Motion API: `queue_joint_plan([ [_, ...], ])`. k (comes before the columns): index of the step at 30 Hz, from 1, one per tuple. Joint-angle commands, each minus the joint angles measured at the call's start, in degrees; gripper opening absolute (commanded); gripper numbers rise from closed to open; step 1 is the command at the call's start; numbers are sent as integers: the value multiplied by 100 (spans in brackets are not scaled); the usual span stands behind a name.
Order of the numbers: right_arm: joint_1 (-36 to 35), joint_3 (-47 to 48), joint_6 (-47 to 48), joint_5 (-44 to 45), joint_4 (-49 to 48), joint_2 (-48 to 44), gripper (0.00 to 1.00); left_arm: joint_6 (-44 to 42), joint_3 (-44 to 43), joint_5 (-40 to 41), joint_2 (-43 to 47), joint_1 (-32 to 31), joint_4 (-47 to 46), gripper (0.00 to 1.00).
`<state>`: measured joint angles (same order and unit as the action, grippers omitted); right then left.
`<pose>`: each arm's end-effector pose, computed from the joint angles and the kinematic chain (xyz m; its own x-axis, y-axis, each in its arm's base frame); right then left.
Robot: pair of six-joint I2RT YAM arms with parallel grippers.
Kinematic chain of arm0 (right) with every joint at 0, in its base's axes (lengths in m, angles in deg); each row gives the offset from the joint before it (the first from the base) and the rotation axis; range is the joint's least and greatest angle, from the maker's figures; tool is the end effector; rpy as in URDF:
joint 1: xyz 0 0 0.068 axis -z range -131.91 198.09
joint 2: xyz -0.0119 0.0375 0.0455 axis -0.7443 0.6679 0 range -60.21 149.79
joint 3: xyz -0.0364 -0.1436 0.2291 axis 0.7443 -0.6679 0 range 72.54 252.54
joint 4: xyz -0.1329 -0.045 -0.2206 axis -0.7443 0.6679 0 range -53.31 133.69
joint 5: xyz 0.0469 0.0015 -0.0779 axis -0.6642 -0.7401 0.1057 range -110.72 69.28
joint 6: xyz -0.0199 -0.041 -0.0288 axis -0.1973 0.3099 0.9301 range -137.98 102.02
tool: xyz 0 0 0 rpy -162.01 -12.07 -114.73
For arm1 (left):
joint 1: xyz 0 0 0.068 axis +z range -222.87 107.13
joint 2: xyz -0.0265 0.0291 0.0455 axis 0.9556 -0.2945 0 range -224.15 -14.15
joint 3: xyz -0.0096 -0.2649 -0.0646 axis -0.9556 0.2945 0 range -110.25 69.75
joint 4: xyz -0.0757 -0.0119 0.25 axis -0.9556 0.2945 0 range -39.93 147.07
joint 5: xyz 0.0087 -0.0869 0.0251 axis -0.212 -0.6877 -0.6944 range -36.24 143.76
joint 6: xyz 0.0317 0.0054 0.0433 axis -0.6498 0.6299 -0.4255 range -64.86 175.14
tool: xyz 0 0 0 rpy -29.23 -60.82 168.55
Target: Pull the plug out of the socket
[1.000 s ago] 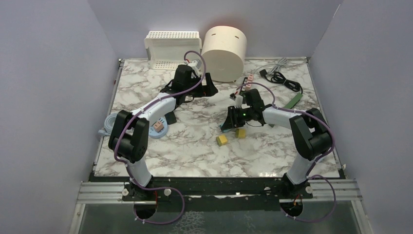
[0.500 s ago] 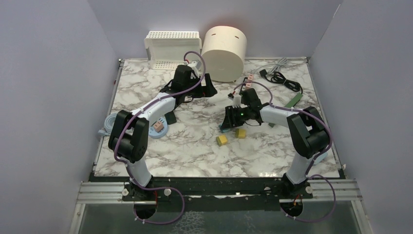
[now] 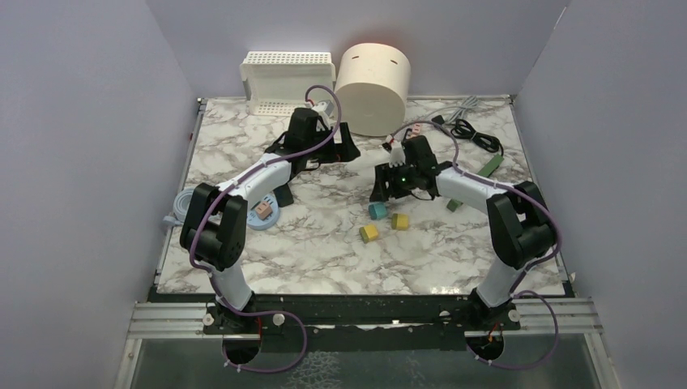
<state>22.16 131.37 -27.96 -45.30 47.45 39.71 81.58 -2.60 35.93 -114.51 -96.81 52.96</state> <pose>0.3129 0.1687 0.1741 -0.8055 -0.2165 -0.5516 -0.4967 0.7544 0.4292 0.3653 -0.1741 0.2558 -0.6991 -0.1534 -0.6984 0.3519 0.7764 -0.5228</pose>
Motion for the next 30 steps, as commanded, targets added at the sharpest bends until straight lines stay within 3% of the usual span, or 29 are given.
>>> queue_joint_plan([
  [1, 33, 776, 136, 332, 222, -237, 62, -113, -208, -137, 209, 52, 63, 99],
  [7, 231, 1287, -103, 2058, 12, -602, 77, -126, -129, -142, 254, 72, 85, 99],
  [11, 514, 1709, -279, 2947, 265, -376, 77, -64, 5, -212, 253, 81, -19, 99],
  [19, 754, 1960, -583, 3728, 280, 146, 73, -14, 219, -422, 253, 82, -137, 98],
  [30, 894, 3086, -482, 4170, 643, 1359, 69, 80, 528, -628, 463, 72, -352, 96],
])
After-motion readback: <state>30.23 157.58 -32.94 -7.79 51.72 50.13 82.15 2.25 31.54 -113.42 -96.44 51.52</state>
